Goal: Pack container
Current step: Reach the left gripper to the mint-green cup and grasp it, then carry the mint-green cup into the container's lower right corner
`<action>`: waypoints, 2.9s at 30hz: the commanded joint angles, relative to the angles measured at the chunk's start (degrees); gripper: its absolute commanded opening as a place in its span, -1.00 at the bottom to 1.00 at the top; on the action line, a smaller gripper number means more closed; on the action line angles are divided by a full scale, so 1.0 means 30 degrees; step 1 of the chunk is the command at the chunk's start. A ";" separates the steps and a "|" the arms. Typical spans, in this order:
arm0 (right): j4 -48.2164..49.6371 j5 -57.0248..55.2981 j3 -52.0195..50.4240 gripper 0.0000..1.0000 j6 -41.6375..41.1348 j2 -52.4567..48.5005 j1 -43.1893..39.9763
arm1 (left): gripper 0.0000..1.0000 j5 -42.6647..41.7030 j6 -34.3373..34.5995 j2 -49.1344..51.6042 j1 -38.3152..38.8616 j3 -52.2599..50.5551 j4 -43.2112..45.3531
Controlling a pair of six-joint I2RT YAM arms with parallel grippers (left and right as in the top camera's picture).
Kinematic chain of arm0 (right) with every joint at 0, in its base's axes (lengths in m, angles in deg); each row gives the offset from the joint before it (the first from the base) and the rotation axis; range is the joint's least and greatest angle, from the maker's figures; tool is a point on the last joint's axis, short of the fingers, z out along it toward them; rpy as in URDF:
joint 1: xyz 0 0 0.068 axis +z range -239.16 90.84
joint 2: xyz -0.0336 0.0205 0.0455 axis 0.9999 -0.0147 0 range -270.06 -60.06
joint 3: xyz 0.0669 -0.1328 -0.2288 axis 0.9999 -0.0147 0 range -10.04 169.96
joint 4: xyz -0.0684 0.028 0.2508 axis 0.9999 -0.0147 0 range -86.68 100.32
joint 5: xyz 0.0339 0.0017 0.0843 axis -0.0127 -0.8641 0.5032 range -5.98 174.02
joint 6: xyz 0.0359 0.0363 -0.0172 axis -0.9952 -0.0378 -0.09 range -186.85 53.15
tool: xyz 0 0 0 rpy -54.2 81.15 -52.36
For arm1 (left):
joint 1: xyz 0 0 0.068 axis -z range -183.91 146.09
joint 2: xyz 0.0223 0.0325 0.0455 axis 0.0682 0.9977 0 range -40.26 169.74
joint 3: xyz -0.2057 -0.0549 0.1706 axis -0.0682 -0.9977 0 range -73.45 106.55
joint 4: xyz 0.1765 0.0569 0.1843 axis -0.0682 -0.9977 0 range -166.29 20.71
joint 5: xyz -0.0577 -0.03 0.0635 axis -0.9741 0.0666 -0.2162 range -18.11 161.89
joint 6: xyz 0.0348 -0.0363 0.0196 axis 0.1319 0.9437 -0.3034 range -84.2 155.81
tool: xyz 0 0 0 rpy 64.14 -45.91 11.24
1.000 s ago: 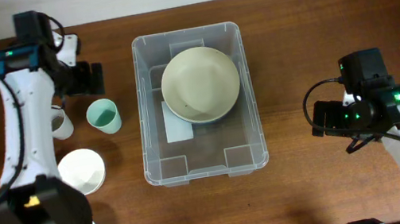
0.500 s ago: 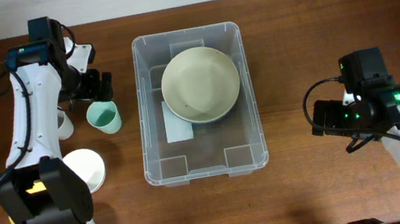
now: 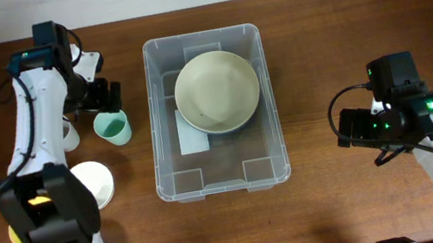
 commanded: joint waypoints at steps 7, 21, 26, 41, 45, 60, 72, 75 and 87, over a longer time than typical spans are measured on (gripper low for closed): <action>-0.0087 -0.0044 -0.0087 0.98 -0.0168 0.0175 0.0175 | 0.99 0.0211 -0.0240 0.1705 -0.0525 -0.0219 -0.0007; -0.0080 -0.0102 -0.0095 0.98 -0.0175 0.0138 0.0175 | 0.99 -0.0743 -0.0233 0.2040 -0.1005 -0.0219 -0.0138; -0.0080 -0.0102 -0.0095 0.98 -0.0175 0.0138 0.0175 | 0.99 -0.1020 -0.0233 0.2528 -0.0845 -0.0226 -0.0073; -0.0087 -0.0102 -0.0095 0.98 -0.0175 0.0138 0.0175 | -0.04 -0.1020 -0.0233 0.3730 -0.0612 -0.0219 0.0000; -0.0080 -0.0102 -0.0095 0.98 -0.0175 0.0138 0.0175 | -0.40 -0.1020 -0.0233 0.3730 -0.0612 -0.0211 -0.0029; -0.0087 -0.0102 -0.0095 0.97 -0.0175 0.0138 0.0175 | -0.99 -0.1013 0.0066 0.3679 -0.0612 0.1909 -0.1945; -0.0080 -0.0102 -0.0095 0.98 -0.0175 0.0138 0.0175 | -0.99 -0.2492 0.1355 0.1508 0.0809 0.9639 -0.6003; -0.0066 -0.0270 -0.0087 0.99 -0.0270 0.0146 0.0138 | -0.99 -0.2514 0.1413 0.0627 0.2550 1.0360 -0.6084; -0.0131 0.0590 -0.0080 0.98 0.0707 0.1166 -0.4051 | -0.99 0.0000 0.2914 0.0240 1.0367 1.0156 -0.9085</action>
